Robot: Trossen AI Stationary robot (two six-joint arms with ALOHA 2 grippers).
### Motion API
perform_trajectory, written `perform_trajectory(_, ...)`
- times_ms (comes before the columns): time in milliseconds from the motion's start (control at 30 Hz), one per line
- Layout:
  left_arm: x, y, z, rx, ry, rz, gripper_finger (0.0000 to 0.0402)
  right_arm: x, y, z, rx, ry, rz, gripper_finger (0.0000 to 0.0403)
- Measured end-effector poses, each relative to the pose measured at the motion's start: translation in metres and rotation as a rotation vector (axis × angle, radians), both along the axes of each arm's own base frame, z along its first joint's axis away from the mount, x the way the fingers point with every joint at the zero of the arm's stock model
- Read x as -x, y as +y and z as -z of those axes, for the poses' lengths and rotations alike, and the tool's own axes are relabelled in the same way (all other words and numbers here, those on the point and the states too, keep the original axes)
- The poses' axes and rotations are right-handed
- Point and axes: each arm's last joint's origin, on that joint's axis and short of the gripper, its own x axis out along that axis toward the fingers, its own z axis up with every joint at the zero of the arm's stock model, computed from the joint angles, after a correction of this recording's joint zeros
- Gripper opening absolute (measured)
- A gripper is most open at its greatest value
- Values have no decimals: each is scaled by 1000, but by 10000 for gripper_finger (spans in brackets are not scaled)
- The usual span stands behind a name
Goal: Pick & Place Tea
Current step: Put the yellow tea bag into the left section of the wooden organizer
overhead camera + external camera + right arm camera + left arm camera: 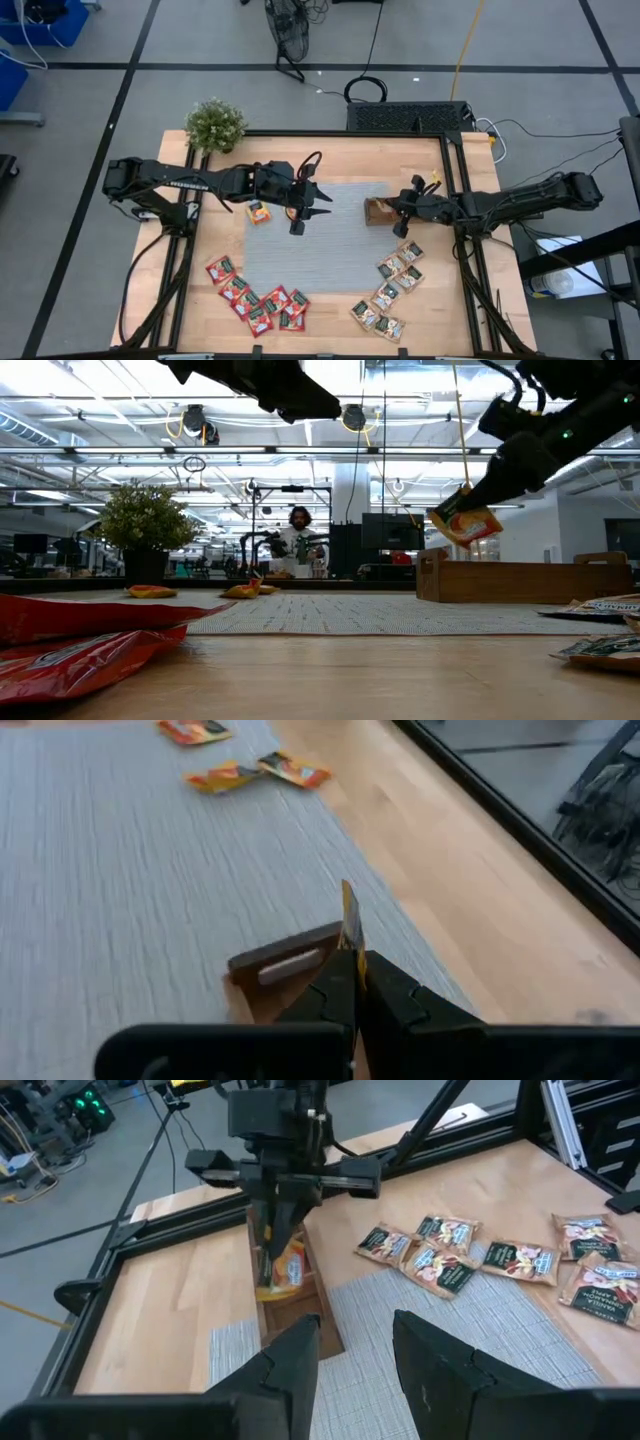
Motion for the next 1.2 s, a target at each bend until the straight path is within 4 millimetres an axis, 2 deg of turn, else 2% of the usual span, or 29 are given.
perform_trajectory(267, 0, 0, 0, 8, 2, -3, 136, -11, -9, 30, -32, 4, -18, 0)
perform_trajectory(500, 0, 0, 0, 15, 4, -6, 136, -22, -14, 39, -13, 10, -13, 0)
perform_trajectory(800, 0, 0, 0, 23, 6, -9, 136, -24, -16, 46, -26, 42, 2, 1)
perform_trajectory(933, 0, 0, 0, 23, 6, -9, 136, -25, -16, 44, -33, 13, 10, 20)
perform_trajectory(1200, 1, 0, 1, 26, 17, -10, 136, -29, -16, 38, 4, -45, -1, 91)
